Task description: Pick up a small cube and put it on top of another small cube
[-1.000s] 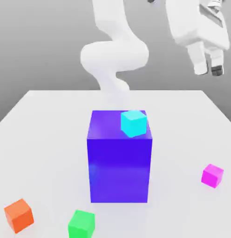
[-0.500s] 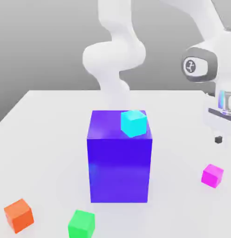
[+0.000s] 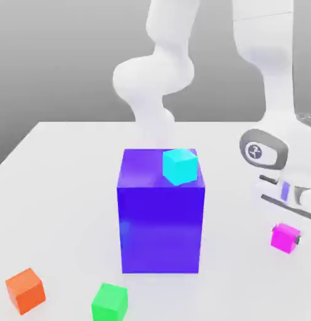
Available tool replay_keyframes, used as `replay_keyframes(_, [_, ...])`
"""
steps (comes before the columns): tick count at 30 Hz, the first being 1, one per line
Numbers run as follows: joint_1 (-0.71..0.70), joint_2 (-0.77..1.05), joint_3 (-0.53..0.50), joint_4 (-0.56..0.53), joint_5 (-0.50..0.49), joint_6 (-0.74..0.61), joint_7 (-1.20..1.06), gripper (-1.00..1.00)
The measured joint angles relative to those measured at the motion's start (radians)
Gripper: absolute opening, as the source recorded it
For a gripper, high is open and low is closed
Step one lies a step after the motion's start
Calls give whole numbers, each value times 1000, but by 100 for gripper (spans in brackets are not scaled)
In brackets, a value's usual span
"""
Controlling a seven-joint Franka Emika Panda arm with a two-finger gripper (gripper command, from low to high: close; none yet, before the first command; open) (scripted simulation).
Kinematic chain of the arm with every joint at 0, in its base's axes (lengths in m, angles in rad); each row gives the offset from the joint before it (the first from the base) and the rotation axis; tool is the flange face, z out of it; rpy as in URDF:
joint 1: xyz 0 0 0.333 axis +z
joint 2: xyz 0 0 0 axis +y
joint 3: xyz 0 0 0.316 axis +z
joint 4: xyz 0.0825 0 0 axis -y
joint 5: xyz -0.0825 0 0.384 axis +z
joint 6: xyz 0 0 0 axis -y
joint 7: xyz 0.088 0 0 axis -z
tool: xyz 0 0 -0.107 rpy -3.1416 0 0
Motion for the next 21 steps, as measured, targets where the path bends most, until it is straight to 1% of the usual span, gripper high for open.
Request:
replay_keyframes(1, [3,13,-3,2,-3,11,2,-100])
replay_keyframes(3, [-3,-23,4,-5,3,-17,-3,-100])
replay_keyframes(8, [-25,-176,30,-25,46,-153,-29,-100])
replay_keyframes(11, [-74,-182,-31,20,75,-216,57,-100])
replay_keyframes(21, [-255,-171,-294,139,157,-345,413,-100])
